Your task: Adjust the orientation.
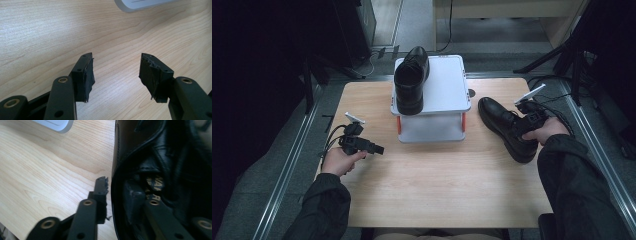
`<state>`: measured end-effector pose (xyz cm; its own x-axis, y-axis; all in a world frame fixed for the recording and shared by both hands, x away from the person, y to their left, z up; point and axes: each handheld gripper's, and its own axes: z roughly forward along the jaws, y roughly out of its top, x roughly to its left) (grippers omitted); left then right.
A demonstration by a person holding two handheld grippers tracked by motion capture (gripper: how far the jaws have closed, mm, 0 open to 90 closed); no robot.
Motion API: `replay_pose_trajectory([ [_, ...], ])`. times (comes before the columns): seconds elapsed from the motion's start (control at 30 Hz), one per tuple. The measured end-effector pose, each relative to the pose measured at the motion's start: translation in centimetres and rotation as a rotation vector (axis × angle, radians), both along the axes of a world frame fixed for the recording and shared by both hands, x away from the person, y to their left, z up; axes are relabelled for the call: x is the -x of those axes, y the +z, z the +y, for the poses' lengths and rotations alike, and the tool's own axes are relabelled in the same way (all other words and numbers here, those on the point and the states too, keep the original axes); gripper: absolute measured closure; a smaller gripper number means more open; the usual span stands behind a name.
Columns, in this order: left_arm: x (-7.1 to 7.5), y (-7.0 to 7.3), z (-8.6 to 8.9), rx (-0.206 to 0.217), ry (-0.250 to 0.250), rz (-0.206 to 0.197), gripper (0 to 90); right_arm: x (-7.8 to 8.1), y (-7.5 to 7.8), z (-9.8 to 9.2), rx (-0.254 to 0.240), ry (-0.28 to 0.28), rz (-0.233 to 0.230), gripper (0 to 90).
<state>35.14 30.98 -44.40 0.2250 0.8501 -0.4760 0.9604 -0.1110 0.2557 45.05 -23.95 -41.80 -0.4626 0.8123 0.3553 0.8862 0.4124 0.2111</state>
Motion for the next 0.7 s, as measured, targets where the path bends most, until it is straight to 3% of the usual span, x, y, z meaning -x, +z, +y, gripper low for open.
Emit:
replay_pose_trajectory([
  [0.1, 0.0, 0.0, 0.1, -0.001, -0.001, -0.001, 44.6, -0.1, -0.7, 0.5, 0.041, -0.016, 0.032, 80.1],
  [0.27, 0.0, -0.1, 0.1, 0.002, 0.005, 0.000, 44.6, -0.3, -0.5, 0.7, 0.067, -0.029, 0.029, 84.7],
  [0.5, -0.1, -0.2, -0.2, 0.007, 0.008, 0.009, 44.4, -0.9, 0.6, 1.9, 0.002, -0.063, 0.043, 85.1],
  [0.7, -0.1, -0.3, 0.0, 0.009, 0.003, 0.010, 44.5, -1.5, 0.8, 4.0, 0.010, -0.083, 0.058, 83.8],
])
